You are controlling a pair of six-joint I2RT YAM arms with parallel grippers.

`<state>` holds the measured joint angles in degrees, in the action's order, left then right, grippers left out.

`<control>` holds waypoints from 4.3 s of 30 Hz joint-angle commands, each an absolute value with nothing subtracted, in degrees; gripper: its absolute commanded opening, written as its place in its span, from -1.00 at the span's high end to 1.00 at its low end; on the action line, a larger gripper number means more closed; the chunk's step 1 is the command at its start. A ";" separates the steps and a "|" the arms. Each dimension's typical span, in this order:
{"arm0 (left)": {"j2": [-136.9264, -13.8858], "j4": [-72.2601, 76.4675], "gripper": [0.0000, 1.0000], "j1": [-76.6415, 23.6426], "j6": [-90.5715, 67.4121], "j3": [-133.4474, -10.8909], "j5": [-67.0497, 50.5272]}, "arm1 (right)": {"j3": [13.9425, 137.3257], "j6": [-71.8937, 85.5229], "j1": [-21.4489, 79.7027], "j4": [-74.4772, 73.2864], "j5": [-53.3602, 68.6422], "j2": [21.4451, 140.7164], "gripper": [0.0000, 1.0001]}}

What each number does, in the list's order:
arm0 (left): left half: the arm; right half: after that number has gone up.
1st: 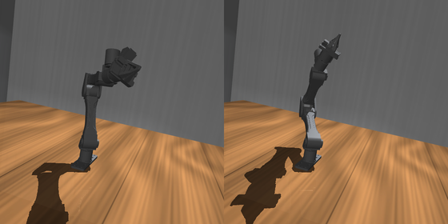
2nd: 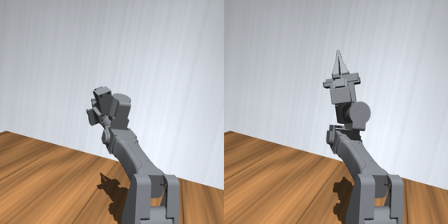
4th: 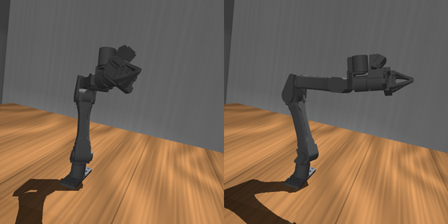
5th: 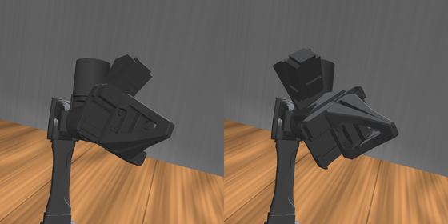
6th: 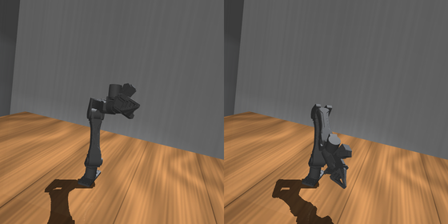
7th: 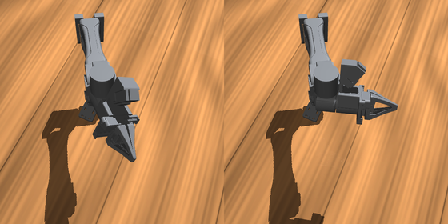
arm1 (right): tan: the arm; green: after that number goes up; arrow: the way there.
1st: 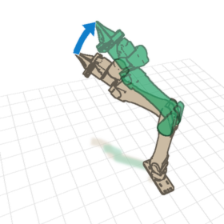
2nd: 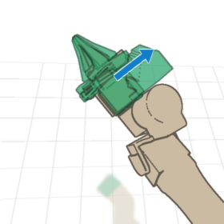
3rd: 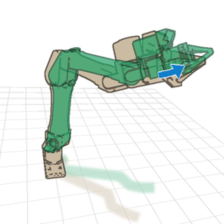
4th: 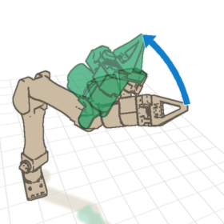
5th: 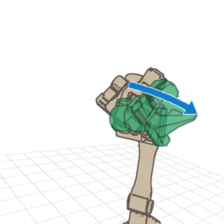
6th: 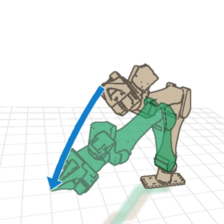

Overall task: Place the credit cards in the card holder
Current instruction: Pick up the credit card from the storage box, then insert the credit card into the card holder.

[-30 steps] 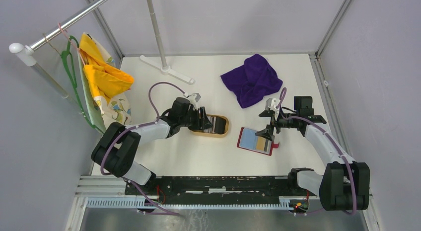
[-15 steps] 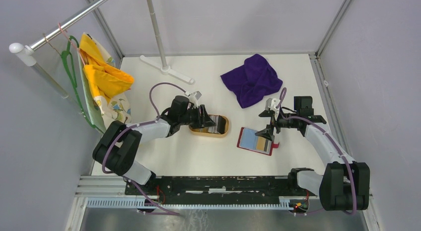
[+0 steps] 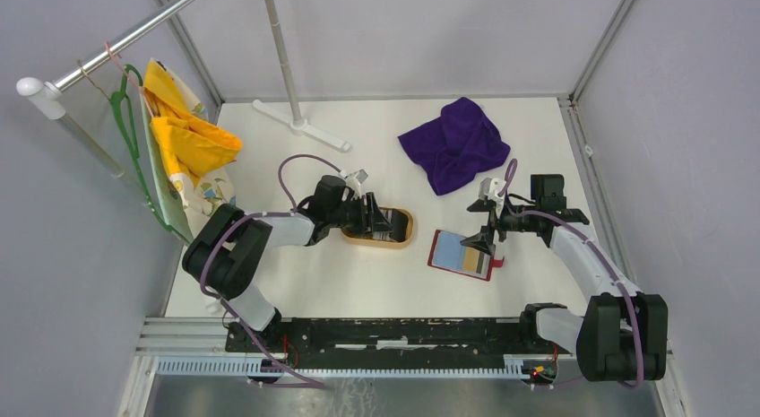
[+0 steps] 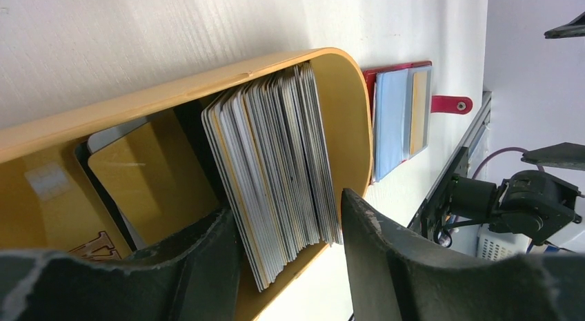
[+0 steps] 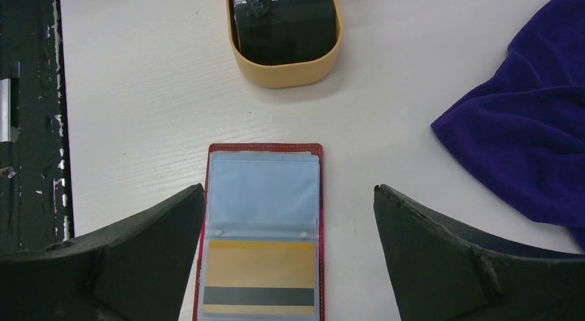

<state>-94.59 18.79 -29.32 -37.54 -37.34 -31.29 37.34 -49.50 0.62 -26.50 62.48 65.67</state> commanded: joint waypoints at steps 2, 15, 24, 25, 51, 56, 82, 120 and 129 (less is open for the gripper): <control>-94.00 22.01 -0.15 -29.18 -40.12 -38.89 -33.44 | 37.18 -49.22 0.35 -24.99 63.45 64.56 -0.96; -89.57 20.80 -0.01 -26.82 -40.08 -37.24 -35.50 | 37.15 -49.19 0.33 -25.05 63.63 64.33 -0.96; -88.70 18.00 0.03 -25.29 -38.36 -37.06 -34.71 | 37.09 -49.22 0.34 -25.05 63.65 64.25 -0.96; -88.42 17.31 0.03 -25.19 -38.00 -37.02 -34.29 | 37.12 -49.22 0.35 -25.00 63.68 64.27 -0.96; -86.22 9.08 0.15 -23.60 -33.01 -36.88 -26.42 | 36.91 -49.22 0.34 -25.03 64.05 63.81 -0.96; -85.98 8.00 0.23 -23.43 -32.55 -36.94 -25.16 | 36.96 -49.22 0.36 -25.05 64.14 63.64 -0.96; -62.21 3.06 0.96 -23.94 -30.81 -33.27 -14.33 | 34.75 -59.78 0.31 -29.59 70.07 61.40 -0.96; -87.47 66.80 0.97 -53.36 -42.47 -29.87 -21.17 | 25.36 1.86 5.63 13.76 73.70 62.69 -0.41; -89.47 68.47 0.96 -53.79 -43.15 -30.38 -20.96 | 24.96 10.03 5.70 19.70 74.86 62.15 -0.15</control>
<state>-89.01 63.40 -53.34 -41.45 -28.29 -21.47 24.45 4.84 5.43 14.35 74.50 62.78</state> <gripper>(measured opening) 0.032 0.613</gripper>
